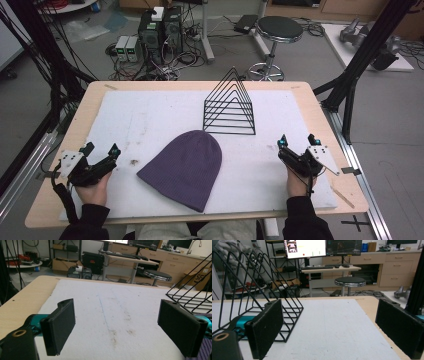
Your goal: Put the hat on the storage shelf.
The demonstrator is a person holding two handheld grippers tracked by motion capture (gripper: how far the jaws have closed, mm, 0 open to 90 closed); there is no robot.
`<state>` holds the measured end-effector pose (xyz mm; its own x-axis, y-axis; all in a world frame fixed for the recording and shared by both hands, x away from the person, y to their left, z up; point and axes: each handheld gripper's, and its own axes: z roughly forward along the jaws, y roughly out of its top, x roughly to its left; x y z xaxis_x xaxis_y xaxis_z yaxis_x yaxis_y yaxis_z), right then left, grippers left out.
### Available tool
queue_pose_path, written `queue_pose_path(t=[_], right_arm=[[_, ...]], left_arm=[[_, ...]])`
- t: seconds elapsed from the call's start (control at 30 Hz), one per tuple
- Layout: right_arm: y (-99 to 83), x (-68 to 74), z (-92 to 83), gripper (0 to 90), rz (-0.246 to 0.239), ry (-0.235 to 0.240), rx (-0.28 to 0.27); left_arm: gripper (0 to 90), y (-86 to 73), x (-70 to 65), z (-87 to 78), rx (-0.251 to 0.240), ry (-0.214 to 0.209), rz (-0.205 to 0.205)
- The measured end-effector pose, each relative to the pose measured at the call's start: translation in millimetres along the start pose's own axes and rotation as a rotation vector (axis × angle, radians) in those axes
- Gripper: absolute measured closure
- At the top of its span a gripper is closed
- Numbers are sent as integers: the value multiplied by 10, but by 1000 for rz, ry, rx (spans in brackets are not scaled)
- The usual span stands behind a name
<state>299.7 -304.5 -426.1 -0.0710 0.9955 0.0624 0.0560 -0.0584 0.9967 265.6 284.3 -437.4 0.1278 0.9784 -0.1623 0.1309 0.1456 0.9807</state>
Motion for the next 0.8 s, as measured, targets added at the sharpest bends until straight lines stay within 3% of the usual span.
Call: queue_pose_path(t=[0.8], right_arm=[[8, -12, -8, 73, 23, 7, 1]], left_arm=[[149, 6, 3, -13, -7, -8, 3]])
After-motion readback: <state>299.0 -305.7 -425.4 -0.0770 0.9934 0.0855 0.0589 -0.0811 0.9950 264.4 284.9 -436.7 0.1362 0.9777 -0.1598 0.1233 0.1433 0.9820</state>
